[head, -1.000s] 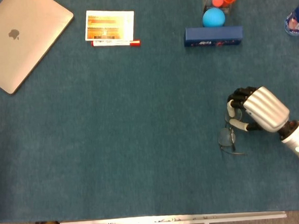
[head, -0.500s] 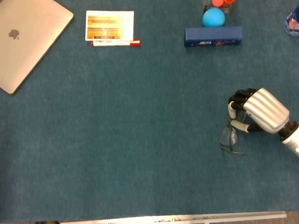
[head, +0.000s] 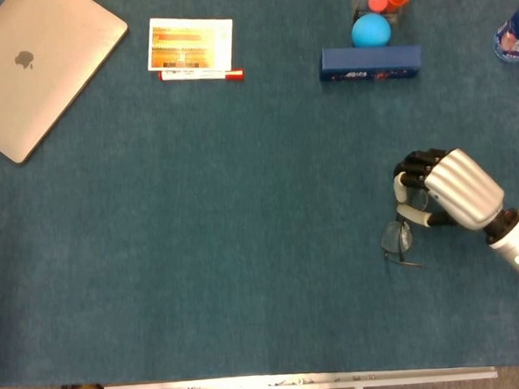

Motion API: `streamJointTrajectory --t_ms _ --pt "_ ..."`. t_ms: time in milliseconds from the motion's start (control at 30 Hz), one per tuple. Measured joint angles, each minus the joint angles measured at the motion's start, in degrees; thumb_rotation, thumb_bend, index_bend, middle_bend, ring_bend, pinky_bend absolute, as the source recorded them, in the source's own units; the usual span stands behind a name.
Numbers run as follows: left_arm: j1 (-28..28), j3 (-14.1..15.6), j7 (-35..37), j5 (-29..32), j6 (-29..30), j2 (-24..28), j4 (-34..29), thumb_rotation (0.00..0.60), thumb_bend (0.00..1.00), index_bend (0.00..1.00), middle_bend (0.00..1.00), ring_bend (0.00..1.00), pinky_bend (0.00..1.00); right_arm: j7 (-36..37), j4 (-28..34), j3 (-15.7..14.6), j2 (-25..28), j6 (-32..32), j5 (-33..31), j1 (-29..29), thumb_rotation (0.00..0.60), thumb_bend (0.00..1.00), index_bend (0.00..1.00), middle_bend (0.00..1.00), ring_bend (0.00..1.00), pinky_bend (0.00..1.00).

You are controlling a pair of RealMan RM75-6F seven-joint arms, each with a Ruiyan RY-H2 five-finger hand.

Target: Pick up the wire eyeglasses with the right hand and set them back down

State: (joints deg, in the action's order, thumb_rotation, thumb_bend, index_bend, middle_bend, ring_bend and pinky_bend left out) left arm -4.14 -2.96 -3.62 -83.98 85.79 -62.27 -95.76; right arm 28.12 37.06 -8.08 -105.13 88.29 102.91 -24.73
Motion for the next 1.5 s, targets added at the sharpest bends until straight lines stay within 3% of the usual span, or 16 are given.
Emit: streamJointTrajectory --t_ms 467,867,1133,1500 --pt "-0.11 0.19 -0.63 0.01 -0.45 -0.15 0.09 0.600 0.28 0.53 0.55 0.42 0.59 -6.64 22.21 0.64 9.63 4.98 3.87 -1.93 0.600 0.21 0.61 0.56 0.43 0.58" --pt "-0.36 0.30 -0.98 0.23 -1.09 -0.40 0.30 0.600 0.28 0.53 0.55 0.42 0.59 -14.11 38.05 0.09 19.42 4.47 9.00 -3.85 0.600 0.28 0.61 0.56 0.43 0.58" --pt "-0.44 0.33 -0.89 0.48 -1.41 -0.33 0.29 0.600 0.28 0.53 0.55 0.42 0.59 -19.26 43.41 -1.17 22.78 1.87 13.09 -4.75 0.600 0.28 0.61 0.56 0.43 0.58" --pt "-0.34 0.34 -0.32 0.42 -1.25 0.02 -0.09 0.600 0.28 0.53 0.55 0.42 0.59 -23.23 43.75 -3.01 24.14 -0.49 16.46 -4.58 0.600 0.29 0.61 0.56 0.43 0.60"
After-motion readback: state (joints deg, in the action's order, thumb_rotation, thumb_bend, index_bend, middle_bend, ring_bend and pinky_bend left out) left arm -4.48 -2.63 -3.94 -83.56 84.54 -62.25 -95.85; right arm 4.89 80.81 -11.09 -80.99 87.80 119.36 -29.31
